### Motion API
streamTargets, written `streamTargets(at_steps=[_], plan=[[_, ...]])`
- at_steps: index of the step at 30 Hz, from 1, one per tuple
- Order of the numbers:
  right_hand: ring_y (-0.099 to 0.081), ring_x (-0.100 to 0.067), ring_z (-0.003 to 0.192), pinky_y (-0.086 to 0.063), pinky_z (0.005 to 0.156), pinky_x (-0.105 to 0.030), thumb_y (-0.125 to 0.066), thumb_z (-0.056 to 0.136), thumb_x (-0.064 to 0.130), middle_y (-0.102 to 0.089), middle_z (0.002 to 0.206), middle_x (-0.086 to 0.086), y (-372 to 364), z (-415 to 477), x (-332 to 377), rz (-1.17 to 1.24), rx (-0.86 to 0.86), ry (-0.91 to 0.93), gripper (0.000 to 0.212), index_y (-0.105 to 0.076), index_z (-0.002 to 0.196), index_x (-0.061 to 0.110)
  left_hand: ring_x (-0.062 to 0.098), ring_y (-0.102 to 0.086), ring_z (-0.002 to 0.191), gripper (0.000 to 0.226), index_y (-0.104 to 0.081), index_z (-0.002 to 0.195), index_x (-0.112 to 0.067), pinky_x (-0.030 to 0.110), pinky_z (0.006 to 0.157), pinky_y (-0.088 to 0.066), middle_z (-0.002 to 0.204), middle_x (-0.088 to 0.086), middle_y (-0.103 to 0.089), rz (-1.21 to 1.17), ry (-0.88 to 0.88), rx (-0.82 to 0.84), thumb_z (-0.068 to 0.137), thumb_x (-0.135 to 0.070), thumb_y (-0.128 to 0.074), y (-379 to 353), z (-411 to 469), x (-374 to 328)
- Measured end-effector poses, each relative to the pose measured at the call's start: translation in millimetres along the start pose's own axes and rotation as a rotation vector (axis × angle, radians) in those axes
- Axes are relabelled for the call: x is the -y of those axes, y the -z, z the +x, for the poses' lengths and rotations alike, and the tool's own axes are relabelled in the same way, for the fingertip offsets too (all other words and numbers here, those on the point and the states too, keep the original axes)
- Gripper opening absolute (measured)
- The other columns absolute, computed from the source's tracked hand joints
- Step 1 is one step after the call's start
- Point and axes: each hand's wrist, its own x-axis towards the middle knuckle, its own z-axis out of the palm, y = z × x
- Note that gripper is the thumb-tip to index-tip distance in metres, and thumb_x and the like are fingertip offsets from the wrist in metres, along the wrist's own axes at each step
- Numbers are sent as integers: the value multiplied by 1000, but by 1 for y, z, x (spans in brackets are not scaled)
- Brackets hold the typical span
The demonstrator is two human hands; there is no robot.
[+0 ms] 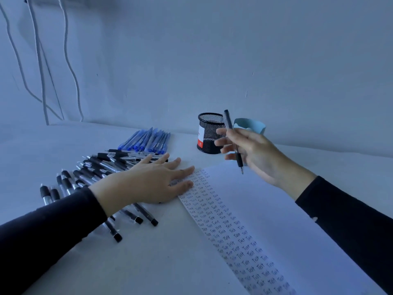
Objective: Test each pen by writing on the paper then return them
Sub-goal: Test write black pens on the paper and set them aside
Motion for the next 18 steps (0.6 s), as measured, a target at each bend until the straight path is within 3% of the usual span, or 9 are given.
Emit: streamTargets(at_steps=[2,4,11,13,15,18], plan=[[-67,-15,93,-55,82,-28,-56,94,23,-72,113,-8,9,-10,6,246,50,-104,30,-63,122,14,17,10,149,64,1,147,-54,48,121,6,163,-9,3,-9,1,-6,87,-74,-5,0,-1,0],[-71,-18,94,-59,83,-29,-61,86,20,-71,116,-13,15,-20,10,406,40,-156,32,-63,118,13,17,11,149,63,0,148,-54,47,120,6,163,-9,3,-18,1,-9,89,-73,-7,0,-1,0],[-71,-21,95,-59,85,-32,-66,80,18,-73,111,-12,28,-45,11,456,-38,-164,24,-68,104,13,14,11,148,65,2,146,-57,45,121,7,162,-11,4,-18,-4,-9,85,-76,-5,-2,1,2],[-65,-16,84,-55,82,-29,-67,79,22,-70,96,-1,35,-45,17,413,-77,-122,24,-74,101,16,14,11,148,66,1,146,-57,44,120,8,162,-12,4,-19,-4,-5,83,-77,-4,-2,1,2],[-46,-9,65,-38,69,-23,-68,77,26,-51,74,7,47,-42,23,356,-179,-55,23,-76,97,20,14,12,148,68,1,145,-58,43,120,8,162,-12,4,-18,-5,-8,81,-78,-2,-2,0,1],[-36,-7,57,-29,55,-19,-69,80,21,-45,64,7,76,-36,24,441,-419,59,16,-68,95,17,14,12,148,72,3,145,-58,43,120,8,161,-12,6,-12,-12,-13,76,-80,3,-2,0,1]])
